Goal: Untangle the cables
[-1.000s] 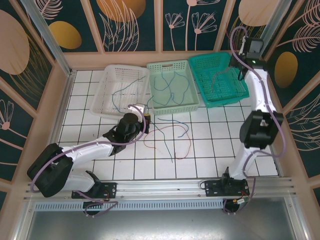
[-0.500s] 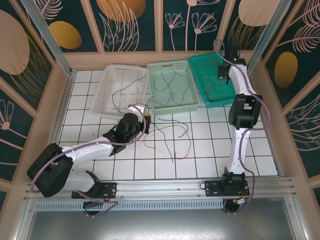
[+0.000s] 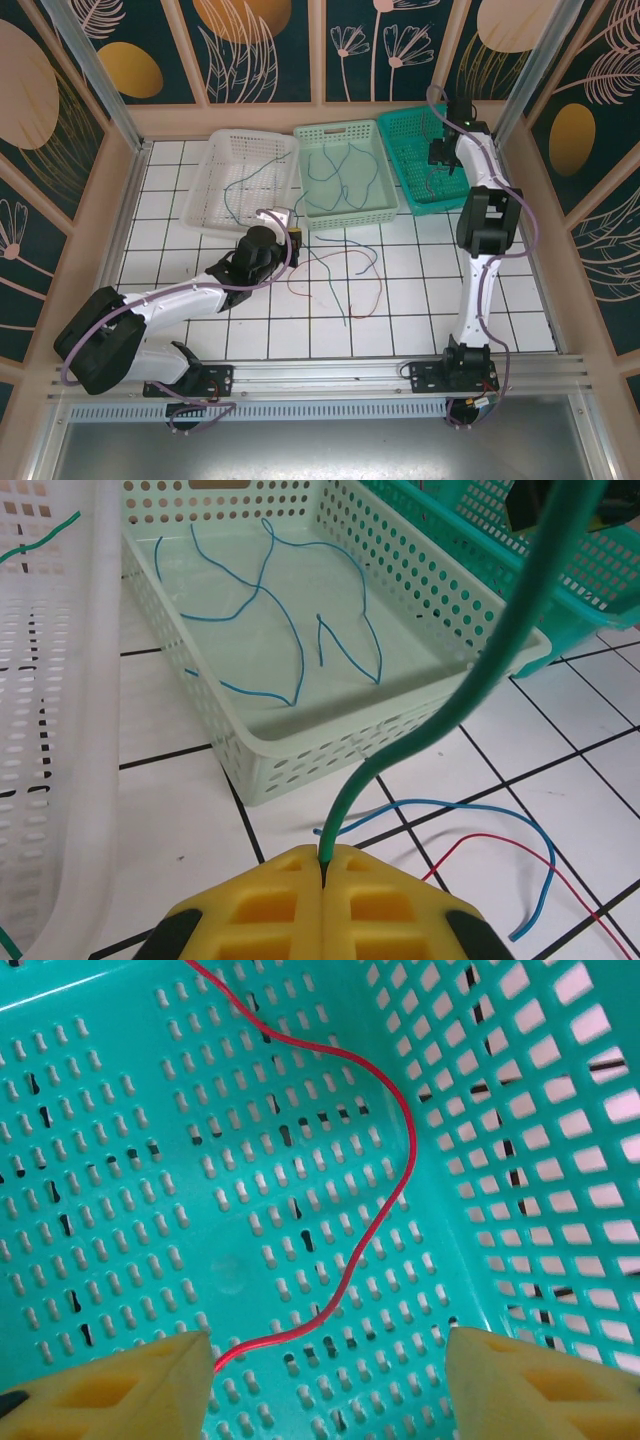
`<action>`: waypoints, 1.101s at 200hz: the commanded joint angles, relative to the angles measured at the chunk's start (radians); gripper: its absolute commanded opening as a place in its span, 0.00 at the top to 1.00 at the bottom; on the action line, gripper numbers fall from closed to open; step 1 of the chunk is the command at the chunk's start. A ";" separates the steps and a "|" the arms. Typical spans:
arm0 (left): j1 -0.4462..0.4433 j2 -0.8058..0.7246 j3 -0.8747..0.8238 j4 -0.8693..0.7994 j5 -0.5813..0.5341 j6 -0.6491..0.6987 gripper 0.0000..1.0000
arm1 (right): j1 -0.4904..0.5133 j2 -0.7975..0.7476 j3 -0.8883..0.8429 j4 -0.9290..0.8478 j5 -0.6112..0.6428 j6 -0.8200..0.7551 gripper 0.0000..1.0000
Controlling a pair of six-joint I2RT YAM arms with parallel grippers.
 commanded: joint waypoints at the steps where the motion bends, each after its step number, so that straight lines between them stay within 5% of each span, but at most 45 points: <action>1: 0.002 -0.025 0.005 0.017 0.007 -0.014 0.98 | 0.037 -0.200 -0.114 0.089 0.024 0.020 0.33; 39: 0.004 -0.048 0.002 -0.005 -0.027 0.008 0.97 | 0.159 -0.461 -0.428 0.276 0.080 -0.026 0.26; 122: 0.024 -0.158 0.144 -0.205 -0.235 0.211 0.95 | 0.221 -0.854 -1.006 0.668 -0.324 0.135 0.24; 200: 0.344 -0.075 0.457 -0.425 -0.042 0.501 0.96 | 0.230 -0.966 -1.197 0.681 -0.326 0.184 0.24; 220: 0.396 -0.026 0.533 -0.455 -0.079 0.608 0.96 | 0.229 -1.000 -1.267 0.714 -0.330 0.201 0.23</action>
